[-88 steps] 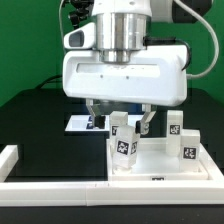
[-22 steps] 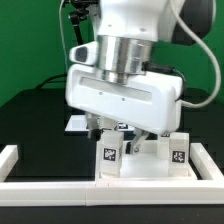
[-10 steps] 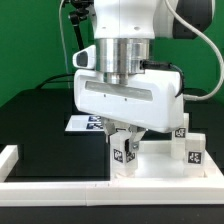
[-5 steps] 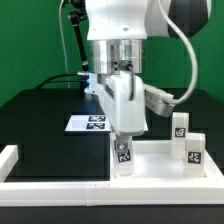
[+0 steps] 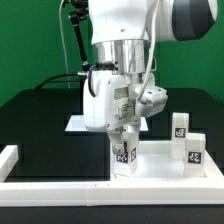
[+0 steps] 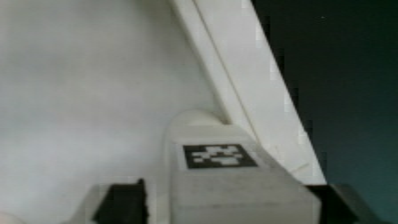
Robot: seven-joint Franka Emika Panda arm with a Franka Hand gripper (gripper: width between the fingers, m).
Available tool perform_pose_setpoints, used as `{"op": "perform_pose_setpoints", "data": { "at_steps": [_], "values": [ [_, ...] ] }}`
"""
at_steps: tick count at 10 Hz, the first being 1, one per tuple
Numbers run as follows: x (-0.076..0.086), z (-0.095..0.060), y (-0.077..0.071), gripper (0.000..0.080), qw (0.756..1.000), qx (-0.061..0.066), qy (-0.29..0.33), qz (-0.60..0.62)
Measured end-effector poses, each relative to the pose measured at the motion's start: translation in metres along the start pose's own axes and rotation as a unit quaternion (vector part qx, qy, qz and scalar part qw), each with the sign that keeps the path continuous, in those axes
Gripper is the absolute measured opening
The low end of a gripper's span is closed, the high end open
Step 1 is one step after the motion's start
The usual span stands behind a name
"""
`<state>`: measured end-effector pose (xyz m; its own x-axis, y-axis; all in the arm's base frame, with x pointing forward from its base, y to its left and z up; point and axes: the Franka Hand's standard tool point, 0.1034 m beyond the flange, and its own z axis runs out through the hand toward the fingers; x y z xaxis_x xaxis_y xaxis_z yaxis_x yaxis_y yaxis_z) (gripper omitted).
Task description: Assemble square table
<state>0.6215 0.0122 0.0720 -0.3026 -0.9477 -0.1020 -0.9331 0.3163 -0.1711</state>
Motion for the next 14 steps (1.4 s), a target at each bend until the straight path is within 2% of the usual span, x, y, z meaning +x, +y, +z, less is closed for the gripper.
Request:
{"op": "perform_pose_setpoints", "data": {
  "at_steps": [1,2,3,4,6,7,8,9,10,11,12,13,14],
  "values": [
    [-0.0067,-0.0033,0.0023,0.0587,0.997,-0.012,0.002,-0.073],
    [-0.0077,-0.0039,0.0009,0.063,0.99,-0.006,0.003,-0.142],
    [-0.006,-0.0025,0.0007,0.063,0.968,-0.003,0.005,-0.249],
    [-0.0055,-0.0023,0.0007,0.0646,0.966,-0.003,0.006,-0.257],
    [-0.0044,-0.0023,0.0003,0.0648,0.945,-0.005,0.008,-0.328],
    [-0.0024,-0.0024,-0.0011,0.0648,0.927,-0.004,0.009,-0.375],
    [0.0006,-0.0025,-0.0053,0.0648,0.883,0.0,0.014,-0.469],
    [-0.0013,-0.0015,-0.006,0.0648,0.843,-0.003,0.019,-0.537],
    [-0.0024,-0.0006,-0.005,0.0648,0.815,-0.009,0.022,-0.579],
    [-0.0012,-0.0007,-0.0054,0.0648,0.822,-0.009,0.023,-0.569],
    [-0.0011,-0.0005,-0.0053,0.0526,0.832,-0.008,0.023,-0.555],
    [-0.001,-0.0004,-0.0053,0.039,0.831,-0.009,0.023,-0.556],
    [0.0008,0.0002,-0.0041,0.039,0.836,-0.01,0.023,-0.549]
  ]
}}
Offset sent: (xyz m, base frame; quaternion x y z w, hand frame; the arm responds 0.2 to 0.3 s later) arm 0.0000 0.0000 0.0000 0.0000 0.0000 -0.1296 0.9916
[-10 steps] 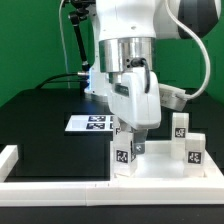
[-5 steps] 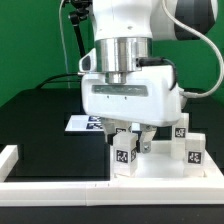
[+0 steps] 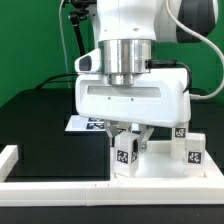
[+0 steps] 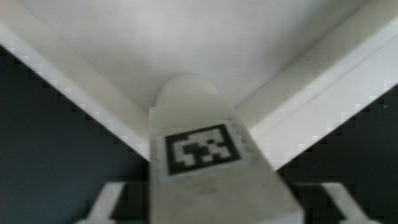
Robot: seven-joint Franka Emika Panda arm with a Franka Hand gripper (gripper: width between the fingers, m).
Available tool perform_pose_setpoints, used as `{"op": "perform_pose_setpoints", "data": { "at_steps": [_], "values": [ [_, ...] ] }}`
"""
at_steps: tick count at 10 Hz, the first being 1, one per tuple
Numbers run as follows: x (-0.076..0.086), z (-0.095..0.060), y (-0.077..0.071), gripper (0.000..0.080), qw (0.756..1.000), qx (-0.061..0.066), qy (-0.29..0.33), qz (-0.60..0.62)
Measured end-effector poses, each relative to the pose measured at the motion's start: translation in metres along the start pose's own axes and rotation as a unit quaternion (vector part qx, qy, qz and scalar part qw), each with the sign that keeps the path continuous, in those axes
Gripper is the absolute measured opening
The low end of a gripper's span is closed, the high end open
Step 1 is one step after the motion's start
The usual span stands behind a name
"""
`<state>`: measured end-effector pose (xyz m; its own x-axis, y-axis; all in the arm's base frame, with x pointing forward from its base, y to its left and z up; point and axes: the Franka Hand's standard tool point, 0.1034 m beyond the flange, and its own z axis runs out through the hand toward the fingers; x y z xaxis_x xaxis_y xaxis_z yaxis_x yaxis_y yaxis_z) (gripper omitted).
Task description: Assemble square table
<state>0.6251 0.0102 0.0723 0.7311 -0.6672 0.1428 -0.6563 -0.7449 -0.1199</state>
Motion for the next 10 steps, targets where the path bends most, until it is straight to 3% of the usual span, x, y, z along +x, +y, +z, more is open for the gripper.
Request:
{"op": "perform_pose_setpoints", "data": {
  "at_steps": [1,3,5,8,10],
  "values": [
    [0.0006,0.0003,0.0019,0.0297,0.998,-0.001,0.0,0.056],
    [0.0,0.0005,0.0024,0.0297,0.99,-0.002,-0.002,0.14],
    [-0.0052,-0.0001,-0.0013,0.0297,0.939,-0.024,-0.027,0.342],
    [-0.001,0.0023,-0.0023,0.0294,0.823,-0.012,-0.051,0.566],
    [-0.0032,0.004,-0.0028,0.0294,0.794,-0.01,-0.043,0.607]
  ]
}}
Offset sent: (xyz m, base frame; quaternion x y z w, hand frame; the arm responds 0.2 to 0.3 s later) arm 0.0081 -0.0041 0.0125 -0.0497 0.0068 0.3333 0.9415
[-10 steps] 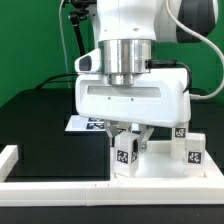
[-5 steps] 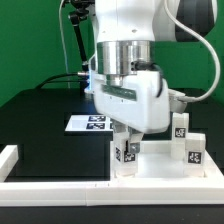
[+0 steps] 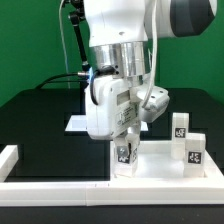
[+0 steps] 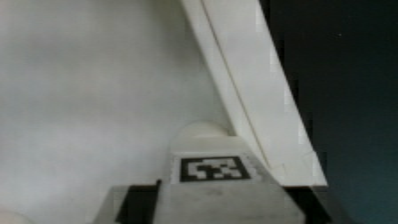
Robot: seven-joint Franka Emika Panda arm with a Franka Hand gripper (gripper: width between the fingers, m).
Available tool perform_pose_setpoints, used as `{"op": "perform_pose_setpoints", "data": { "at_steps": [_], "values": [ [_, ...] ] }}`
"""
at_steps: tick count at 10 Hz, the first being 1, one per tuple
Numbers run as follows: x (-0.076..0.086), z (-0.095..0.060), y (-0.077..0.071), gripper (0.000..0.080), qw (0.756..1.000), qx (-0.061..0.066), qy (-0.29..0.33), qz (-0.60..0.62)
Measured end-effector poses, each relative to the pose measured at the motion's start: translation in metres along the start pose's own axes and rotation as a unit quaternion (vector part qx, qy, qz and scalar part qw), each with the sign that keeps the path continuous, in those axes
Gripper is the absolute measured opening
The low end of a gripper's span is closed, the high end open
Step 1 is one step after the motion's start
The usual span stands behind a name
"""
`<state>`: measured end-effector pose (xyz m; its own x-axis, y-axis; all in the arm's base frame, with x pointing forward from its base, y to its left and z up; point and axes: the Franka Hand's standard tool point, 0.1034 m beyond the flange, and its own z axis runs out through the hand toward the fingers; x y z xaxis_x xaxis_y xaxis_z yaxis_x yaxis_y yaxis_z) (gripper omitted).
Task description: Assemble square table
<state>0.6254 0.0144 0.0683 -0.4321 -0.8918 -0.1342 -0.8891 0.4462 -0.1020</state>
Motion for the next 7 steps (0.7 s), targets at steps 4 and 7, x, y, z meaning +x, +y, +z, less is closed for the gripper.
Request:
{"op": "perform_pose_setpoints", "data": {
  "at_steps": [4,7],
  "values": [
    [0.001,-0.002,-0.003,0.0351,0.998,-0.003,0.006,-0.056],
    [-0.009,0.001,0.001,0.0614,0.94,-0.002,0.019,-0.342]
  ]
}}
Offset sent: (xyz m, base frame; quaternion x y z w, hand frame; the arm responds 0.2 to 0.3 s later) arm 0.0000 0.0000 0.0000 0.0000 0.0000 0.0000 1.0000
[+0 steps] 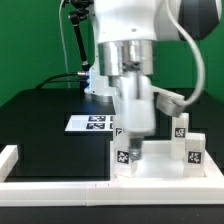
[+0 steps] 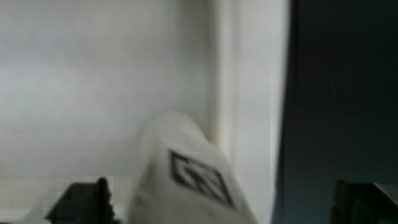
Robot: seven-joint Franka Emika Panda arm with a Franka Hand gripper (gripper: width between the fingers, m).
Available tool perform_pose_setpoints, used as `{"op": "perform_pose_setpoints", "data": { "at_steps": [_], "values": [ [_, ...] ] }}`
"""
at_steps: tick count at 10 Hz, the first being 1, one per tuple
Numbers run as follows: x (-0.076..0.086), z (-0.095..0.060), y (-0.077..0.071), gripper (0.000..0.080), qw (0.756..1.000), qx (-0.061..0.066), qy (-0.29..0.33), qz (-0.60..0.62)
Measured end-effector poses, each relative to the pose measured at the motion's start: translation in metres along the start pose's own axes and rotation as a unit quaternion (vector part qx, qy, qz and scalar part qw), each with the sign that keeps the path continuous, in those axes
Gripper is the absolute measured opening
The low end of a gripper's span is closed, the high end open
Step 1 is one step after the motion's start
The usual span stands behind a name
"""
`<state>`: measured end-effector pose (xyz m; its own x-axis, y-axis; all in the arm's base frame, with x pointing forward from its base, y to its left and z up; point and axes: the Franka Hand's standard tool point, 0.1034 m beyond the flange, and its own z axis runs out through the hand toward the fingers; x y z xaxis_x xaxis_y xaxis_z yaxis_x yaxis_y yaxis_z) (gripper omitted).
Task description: Assemble square table
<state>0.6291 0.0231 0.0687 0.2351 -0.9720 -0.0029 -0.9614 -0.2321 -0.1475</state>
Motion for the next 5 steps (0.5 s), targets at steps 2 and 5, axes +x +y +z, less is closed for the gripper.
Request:
{"op": "perform_pose_setpoints", "data": {
  "at_steps": [2,5],
  "values": [
    [0.005,-0.001,-0.002,0.0647,0.997,0.004,0.005,-0.081],
    [0.018,-0.003,-0.001,0.0649,0.964,-0.003,0.017,-0.266]
  ]
}}
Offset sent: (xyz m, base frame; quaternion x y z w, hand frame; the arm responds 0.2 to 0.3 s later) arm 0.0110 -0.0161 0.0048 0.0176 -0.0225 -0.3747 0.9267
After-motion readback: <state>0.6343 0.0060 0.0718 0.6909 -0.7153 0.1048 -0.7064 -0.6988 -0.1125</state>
